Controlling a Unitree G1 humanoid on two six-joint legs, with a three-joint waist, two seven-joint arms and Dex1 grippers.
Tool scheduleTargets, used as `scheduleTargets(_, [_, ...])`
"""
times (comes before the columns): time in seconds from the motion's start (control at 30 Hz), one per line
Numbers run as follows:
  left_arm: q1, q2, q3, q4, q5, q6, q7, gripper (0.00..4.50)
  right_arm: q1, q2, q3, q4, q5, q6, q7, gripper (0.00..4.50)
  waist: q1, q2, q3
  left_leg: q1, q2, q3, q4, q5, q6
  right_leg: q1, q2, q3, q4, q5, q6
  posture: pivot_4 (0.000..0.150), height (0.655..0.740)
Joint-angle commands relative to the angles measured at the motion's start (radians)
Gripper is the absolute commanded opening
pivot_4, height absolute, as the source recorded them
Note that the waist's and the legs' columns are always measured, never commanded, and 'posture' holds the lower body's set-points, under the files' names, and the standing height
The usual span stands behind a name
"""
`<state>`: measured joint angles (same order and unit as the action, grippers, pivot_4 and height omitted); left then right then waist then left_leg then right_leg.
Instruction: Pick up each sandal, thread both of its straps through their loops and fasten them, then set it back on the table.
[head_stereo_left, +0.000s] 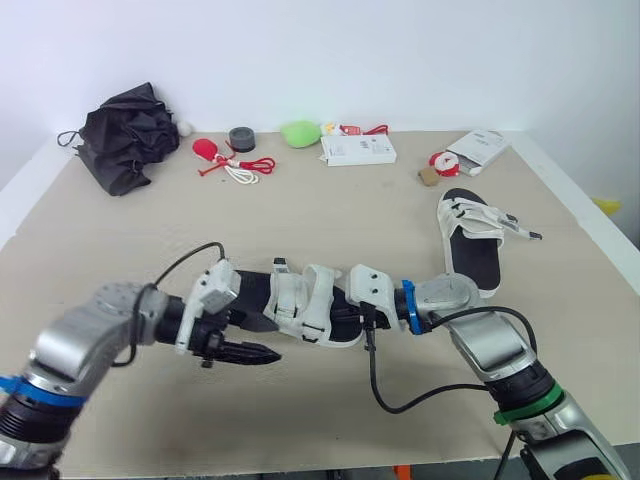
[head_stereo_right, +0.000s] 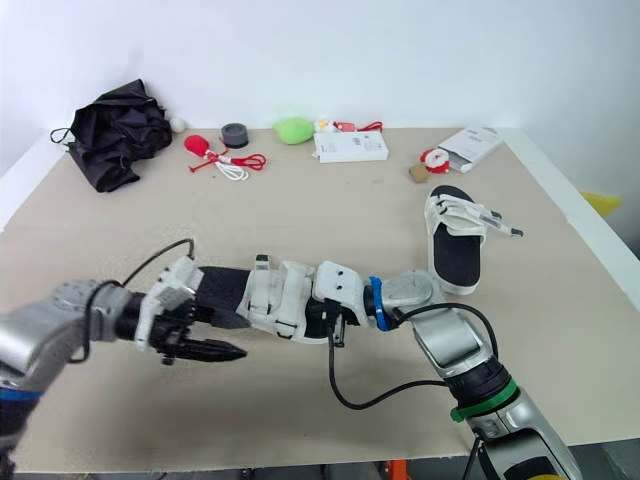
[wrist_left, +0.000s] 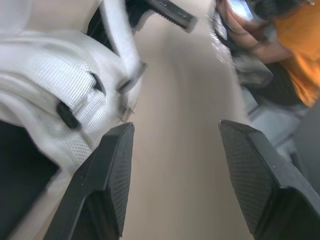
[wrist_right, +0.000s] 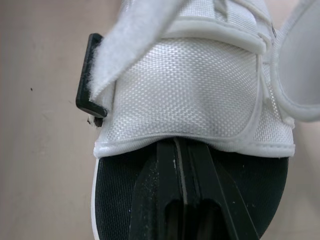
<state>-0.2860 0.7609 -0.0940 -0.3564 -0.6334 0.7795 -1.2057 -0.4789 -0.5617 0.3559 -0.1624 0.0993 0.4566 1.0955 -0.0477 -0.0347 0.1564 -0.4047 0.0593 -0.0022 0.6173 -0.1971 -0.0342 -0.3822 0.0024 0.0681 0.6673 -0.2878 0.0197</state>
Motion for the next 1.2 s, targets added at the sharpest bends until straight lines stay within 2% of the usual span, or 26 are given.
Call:
scheduleTargets(0.03, [0.032, -0.084, -0.031, -0.006, 0.07, -0.103, 0.109, 2.79, 0.038, -0.006, 0.047, 0.012, 0.02, 0.034, 0.039, 0.0, 0.001, 0.0, 0.0, -0.002, 0.0, 0.0, 0.0, 0.0, 0.0, -0.002, 0.001, 0.0, 0.0, 0.0, 0.0, 0.15, 0.74])
scheduleTargets(0.3, [0.039, -0.17, -0.082, 0.096, 0.159, -0.214, 0.164, 2.79, 0.031, -0.01, 0.05, 0.024, 0.011, 0.029, 0.031, 0.0, 0.003, 0.0, 0.0, -0.002, 0.0, 0.0, 0.0, -0.001, 0.0, -0.002, 0.001, 0.0, 0.0, 0.0, -0.001, 0.15, 0.74])
scheduleTargets(0.57, [0.021, -0.198, -0.094, 0.141, 0.071, -0.091, 0.128, 2.79, 0.031, -0.015, 0.051, 0.029, 0.003, 0.021, 0.026, 0.0, 0.003, 0.0, 0.0, -0.001, -0.001, 0.0, 0.003, -0.001, 0.0, 0.0, 0.0, 0.0, 0.0, 0.001, 0.001, 0.15, 0.74])
scheduleTargets(0.6, [0.018, -0.202, -0.094, 0.146, 0.061, -0.078, 0.128, 2.56, 0.03, -0.015, 0.051, 0.03, 0.002, 0.021, 0.025, 0.0, 0.003, 0.001, 0.0, -0.001, -0.001, 0.0, 0.003, -0.001, 0.0, 0.0, 0.0, 0.0, 0.0, 0.002, 0.002, 0.15, 0.74])
scheduleTargets(0.63, [0.015, -0.203, -0.094, 0.149, 0.052, -0.064, 0.128, 2.15, 0.029, -0.014, 0.052, 0.032, 0.001, 0.02, 0.024, 0.0, 0.003, 0.001, 0.0, -0.001, -0.001, 0.0, 0.003, -0.001, 0.0, 0.001, 0.0, 0.0, 0.0, 0.002, 0.002, 0.15, 0.74])
scheduleTargets(0.67, [0.004, -0.208, -0.094, 0.153, 0.041, -0.044, 0.131, 1.51, 0.028, -0.013, 0.053, 0.033, 0.0, 0.02, 0.023, 0.0, 0.003, 0.001, 0.0, -0.001, -0.001, 0.0, 0.003, -0.001, 0.0, 0.001, 0.0, 0.0, 0.0, 0.002, 0.002, 0.15, 0.74])
scheduleTargets(0.77, [-0.035, -0.216, -0.097, 0.159, 0.008, 0.039, 0.14, 0.56, 0.028, -0.014, 0.054, 0.033, -0.004, 0.021, 0.02, 0.0, 0.003, 0.001, 0.0, -0.001, -0.001, 0.0, 0.003, -0.001, 0.0, 0.0, 0.001, 0.0, 0.0, 0.002, 0.002, 0.15, 0.74])
scheduleTargets(0.8, [-0.042, -0.215, -0.098, 0.159, 0.0, 0.061, 0.139, 0.09, 0.028, -0.014, 0.053, 0.033, -0.004, 0.02, 0.02, 0.0, 0.003, 0.001, 0.0, -0.001, -0.001, -0.001, 0.003, -0.001, 0.0, 0.0, 0.001, 0.0, 0.0, 0.002, 0.002, 0.15, 0.74])
scheduleTargets(0.97, [-0.072, -0.211, -0.086, 0.15, -0.031, 0.14, 0.141, 0.09, 0.029, -0.013, 0.053, 0.033, -0.006, 0.021, 0.015, 0.0, 0.003, 0.001, 0.0, -0.001, -0.001, -0.001, 0.003, -0.001, 0.0, 0.0, 0.001, 0.0, 0.0, 0.001, 0.002, 0.15, 0.74])
scheduleTargets(1.07, [-0.094, -0.18, -0.067, 0.128, -0.095, 0.228, 0.115, 0.09, 0.029, -0.013, 0.052, 0.033, -0.006, 0.022, 0.013, 0.0, 0.003, 0.001, 0.0, -0.001, -0.001, -0.001, 0.003, -0.001, 0.0, 0.0, 0.001, 0.0, 0.0, 0.002, 0.002, 0.15, 0.74])
scheduleTargets(1.2, [-0.142, 0.022, -0.083, 0.047, -0.195, 0.365, -0.057, 0.09, 0.029, -0.014, 0.052, 0.037, -0.008, 0.019, 0.012, 0.0, 0.0, -0.001, 0.001, -0.002, 0.0, -0.001, 0.003, -0.001, 0.0, -0.001, 0.002, 0.0, 0.0, 0.001, 0.001, 0.15, 0.74])
